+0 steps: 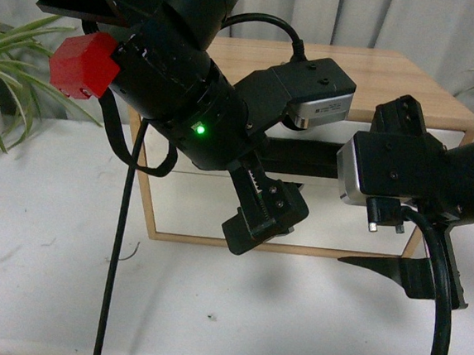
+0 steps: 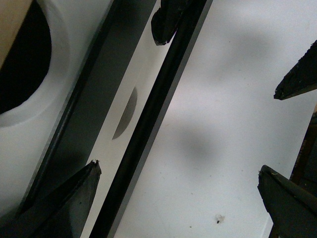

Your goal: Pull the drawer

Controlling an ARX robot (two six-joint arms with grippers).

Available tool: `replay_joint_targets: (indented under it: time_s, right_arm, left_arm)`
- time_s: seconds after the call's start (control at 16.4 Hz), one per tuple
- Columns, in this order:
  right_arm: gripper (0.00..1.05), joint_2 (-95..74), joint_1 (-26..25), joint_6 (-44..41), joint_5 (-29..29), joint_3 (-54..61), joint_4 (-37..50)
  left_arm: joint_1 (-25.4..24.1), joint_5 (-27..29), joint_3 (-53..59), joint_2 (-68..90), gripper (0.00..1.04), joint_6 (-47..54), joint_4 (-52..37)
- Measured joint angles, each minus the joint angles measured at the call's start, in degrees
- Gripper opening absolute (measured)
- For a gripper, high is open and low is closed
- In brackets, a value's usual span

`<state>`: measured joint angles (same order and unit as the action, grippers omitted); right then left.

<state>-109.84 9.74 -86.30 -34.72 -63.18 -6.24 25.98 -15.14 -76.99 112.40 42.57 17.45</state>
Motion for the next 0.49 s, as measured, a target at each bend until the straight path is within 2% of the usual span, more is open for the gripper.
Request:
replay_joint_targets:
  time_s: [0.49]
  right_arm:
    - [0.98,0.85,-0.37,0.13,-0.42,1.20,0.37]
  left_arm:
    - [0.24,-0.85,0.15,-0.07,0.98,1.03,0.96]
